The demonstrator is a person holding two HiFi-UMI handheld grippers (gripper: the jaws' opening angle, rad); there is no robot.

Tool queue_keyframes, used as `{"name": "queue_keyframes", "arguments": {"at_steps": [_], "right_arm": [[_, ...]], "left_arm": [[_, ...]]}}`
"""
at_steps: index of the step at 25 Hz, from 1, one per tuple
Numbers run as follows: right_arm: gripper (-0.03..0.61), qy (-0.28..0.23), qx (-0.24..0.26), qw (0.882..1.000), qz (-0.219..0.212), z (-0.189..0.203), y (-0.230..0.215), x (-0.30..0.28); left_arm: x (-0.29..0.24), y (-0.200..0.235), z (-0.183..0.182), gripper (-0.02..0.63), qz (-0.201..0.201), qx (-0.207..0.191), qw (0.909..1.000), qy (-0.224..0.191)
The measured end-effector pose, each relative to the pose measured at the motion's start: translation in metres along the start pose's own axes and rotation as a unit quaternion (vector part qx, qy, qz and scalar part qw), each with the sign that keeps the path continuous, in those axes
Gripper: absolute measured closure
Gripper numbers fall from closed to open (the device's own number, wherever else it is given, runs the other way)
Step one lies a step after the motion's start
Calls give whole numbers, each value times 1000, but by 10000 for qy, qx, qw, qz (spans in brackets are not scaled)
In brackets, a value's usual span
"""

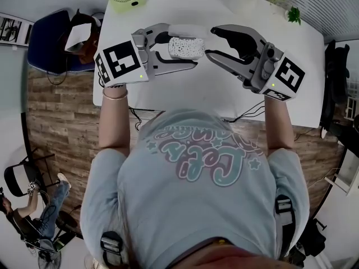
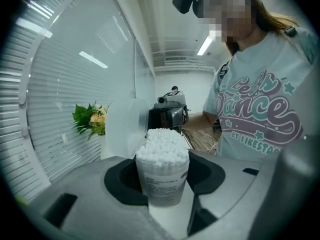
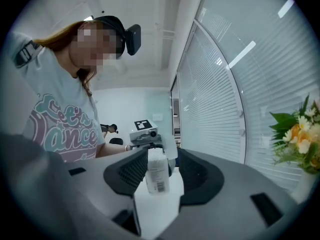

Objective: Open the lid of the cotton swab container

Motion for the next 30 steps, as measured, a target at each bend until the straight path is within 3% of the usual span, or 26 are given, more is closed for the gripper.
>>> {"name": "queue_keyframes", "arguments": {"at_steps": [4,18,30], "right_arm": [[360,295,109,9993,-222,7,6,-7],[377,464,-8,9978,-464,30,-7,-13],[394,447,68,9983,-357,54,-31,-19]], "left_arm": [[4,1,-1,413,-25,-30,10000,4],[-10,3,5,413,220,-162,9996,-38],[-24,16,43,413,86,-41,9997,-242]]}}
Point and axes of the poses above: the fingertips, and each gripper's own axes: x backward along the fingers, y to its left, z out of its underside, the point moved 9 cm from there along x, backward along the fingers, and after that the axes turned 10 degrees about -x, right-handed, at the moved point
